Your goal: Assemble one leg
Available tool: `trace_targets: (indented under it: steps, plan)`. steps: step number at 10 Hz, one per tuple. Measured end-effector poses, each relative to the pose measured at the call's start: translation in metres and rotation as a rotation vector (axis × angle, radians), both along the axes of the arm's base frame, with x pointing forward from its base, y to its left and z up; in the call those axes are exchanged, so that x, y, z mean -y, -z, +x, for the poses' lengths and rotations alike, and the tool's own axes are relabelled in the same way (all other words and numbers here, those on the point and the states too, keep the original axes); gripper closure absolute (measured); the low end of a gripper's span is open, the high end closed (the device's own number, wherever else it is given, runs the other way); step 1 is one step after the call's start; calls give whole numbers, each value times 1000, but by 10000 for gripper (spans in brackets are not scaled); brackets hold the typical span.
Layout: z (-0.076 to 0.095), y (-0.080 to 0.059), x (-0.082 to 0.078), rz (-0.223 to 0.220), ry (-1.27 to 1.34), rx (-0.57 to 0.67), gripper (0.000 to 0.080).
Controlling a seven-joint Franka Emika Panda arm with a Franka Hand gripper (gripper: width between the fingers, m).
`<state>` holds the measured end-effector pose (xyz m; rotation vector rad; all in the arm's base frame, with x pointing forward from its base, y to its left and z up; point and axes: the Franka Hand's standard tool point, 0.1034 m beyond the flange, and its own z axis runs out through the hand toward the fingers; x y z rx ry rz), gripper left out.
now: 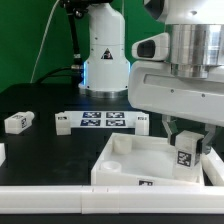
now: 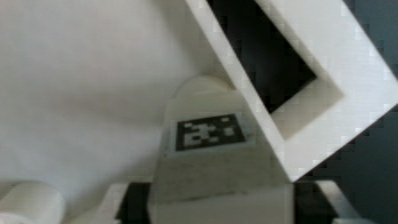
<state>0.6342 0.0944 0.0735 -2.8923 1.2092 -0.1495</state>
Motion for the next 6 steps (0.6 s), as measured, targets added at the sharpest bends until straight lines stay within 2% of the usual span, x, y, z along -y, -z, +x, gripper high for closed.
trace_targets:
  steps: [2, 3, 4, 5, 6]
  plan:
    - [-2, -1, 10, -20, 85, -2, 489]
    - [-2, -1, 10, -18, 94, -2, 489]
    - [-2, 0, 9, -18, 89, -3, 292]
    - [-2, 0, 9, -18, 89, -3, 182]
    - [-2, 0, 9, -18, 89, -3, 182]
